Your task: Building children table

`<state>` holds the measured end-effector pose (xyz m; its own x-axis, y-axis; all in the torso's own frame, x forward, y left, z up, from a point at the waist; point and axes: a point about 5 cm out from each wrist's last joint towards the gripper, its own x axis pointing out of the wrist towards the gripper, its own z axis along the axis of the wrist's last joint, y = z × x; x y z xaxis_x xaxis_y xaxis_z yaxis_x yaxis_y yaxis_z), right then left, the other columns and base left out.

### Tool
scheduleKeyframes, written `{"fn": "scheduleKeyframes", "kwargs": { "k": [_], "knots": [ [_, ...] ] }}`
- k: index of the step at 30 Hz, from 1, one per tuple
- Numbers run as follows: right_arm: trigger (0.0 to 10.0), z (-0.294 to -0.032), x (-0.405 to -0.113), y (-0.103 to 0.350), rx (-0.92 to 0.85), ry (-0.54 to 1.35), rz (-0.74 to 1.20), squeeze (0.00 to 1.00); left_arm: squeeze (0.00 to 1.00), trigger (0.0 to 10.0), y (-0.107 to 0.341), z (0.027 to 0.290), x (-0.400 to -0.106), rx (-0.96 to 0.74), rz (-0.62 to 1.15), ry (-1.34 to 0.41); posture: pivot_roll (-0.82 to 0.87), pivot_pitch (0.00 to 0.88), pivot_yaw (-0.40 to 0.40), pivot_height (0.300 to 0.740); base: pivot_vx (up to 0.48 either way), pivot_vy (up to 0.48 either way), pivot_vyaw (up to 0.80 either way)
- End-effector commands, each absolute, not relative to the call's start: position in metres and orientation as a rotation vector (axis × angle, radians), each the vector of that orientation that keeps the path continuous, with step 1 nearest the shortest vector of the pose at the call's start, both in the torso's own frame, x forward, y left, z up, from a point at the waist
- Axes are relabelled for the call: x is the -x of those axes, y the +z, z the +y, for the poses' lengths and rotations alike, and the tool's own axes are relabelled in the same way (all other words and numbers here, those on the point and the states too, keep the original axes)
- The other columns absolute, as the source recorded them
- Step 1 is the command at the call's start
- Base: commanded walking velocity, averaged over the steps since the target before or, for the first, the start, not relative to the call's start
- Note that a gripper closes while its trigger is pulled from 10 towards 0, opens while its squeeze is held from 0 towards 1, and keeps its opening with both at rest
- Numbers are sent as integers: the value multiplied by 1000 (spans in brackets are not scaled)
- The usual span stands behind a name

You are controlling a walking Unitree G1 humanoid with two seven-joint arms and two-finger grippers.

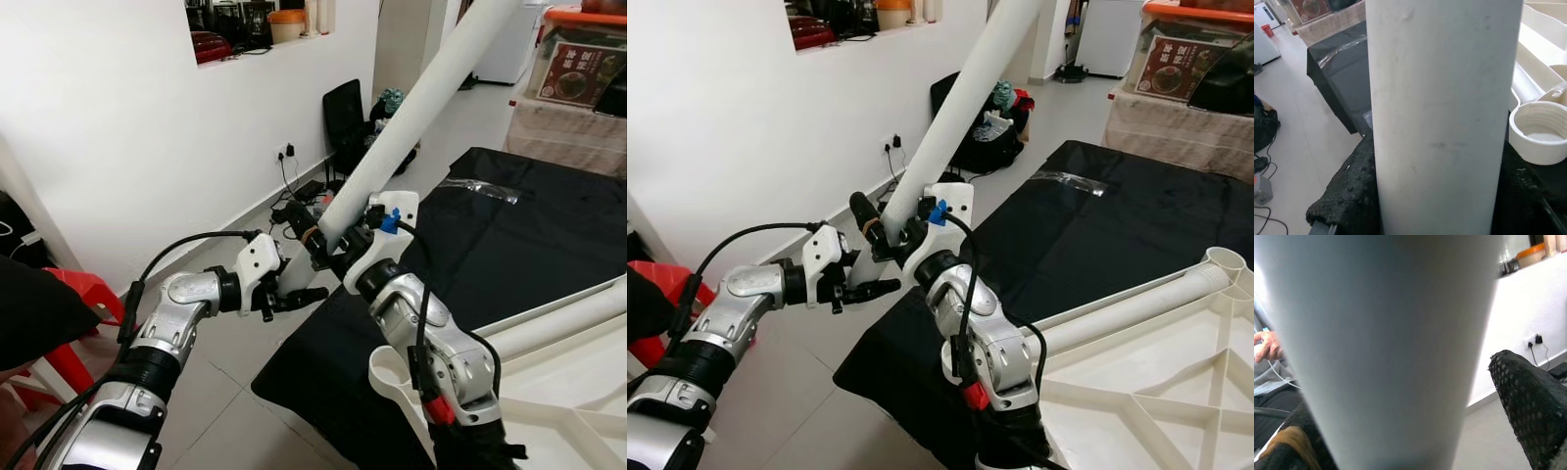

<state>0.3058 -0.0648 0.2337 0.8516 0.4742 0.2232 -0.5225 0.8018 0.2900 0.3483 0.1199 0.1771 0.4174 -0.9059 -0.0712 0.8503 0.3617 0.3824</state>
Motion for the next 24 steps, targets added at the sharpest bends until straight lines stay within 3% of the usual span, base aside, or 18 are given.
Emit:
{"fn": "scheduleKeyframes", "kwargs": {
  "k": [1, 2, 3, 5, 6, 7, 9, 10, 12, 13, 20, 21, 22, 23, 24],
  "knots": [
    [10000, -63, -309, 229, -368, 523, -100, 1000, 0, 1373, 173, 116, -343, -442, -158, -1198, 8, 0, 2, 740, 0, 0, 0],
    [10000, -65, -313, 230, -401, 488, -98, 1000, 0, 1294, 172, 115, -343, -441, -156, -1202, 7, 0, 3, 740, 0, 0, 0],
    [10000, -67, -316, 234, -443, 456, -107, 863, 0, 1333, 170, 113, -342, -435, -155, -1202, 5, 0, 2, 740, 0, 0, 0],
    [10000, -67, -316, 234, -443, 456, -107, 863, 0, 1333, 170, 113, -342, -435, -155, -1202, 5, 0, 2, 740, 0, 0, 0],
    [10000, -69, -318, 238, -478, 438, -113, 290, 0, 1333, 168, 112, -341, -431, -154, -1204, 1, 0, 3, 740, 0, 0, 0],
    [10000, -70, -319, 241, -510, 430, -112, 0, 0, 1333, 166, 111, -340, -429, -154, -1208, 0, 0, 4, 740, 0, 0, 0],
    [10000, -71, -320, 243, -530, 427, -111, 0, 0, 1490, 165, 110, -340, -428, -153, -1214, -1, 0, 3, 740, 0, 0, 0],
    [8588, -71, -320, 244, -546, 425, -113, 0, 0, 1608, 164, 109, -339, -428, -152, -1219, -1, 0, 3, 740, 0, 0, 0],
    [8588, -71, -320, 244, -546, 425, -113, 0, 0, 1608, 164, 109, -339, -428, -152, -1219, -1, 0, 3, 740, 0, 0, 0],
    [0, -71, -319, 246, -574, 425, -121, 0, 0, 1765, 163, 108, -339, -429, -152, -1223, -2, 0, 4, 740, 0, 0, 0],
    [0, -67, -314, 248, -603, 454, -130, 0, 0, 2510, 163, 109, -340, -436, -148, -1231, -5, 0, 7, 740, 0, 0, 0],
    [0, -68, -313, 248, -603, 458, -130, 0, 0, 3765, 163, 109, -340, -437, -147, -1235, -4, 0, 4, 740, 0, 0, 0],
    [0, -68, -313, 248, -603, 458, -130, 0, 0, 3765, 163, 109, -340, -437, -147, -1235, -4, 0, 4, 740, 0, 0, 0],
    [0, -68, -313, 248, -602, 456, -132, 0, 0, 4941, 163, 108, -339, -436, -148, -1238, -4, 0, 5, 740, 0, 0, 0],
    [0, -68, -313, 248, -602, 456, -132, 0, 0, 4941, 163, 108, -339, -436, -148, -1238, -4, 0, 5, 740, 0, 0, 0]
  ]
}}
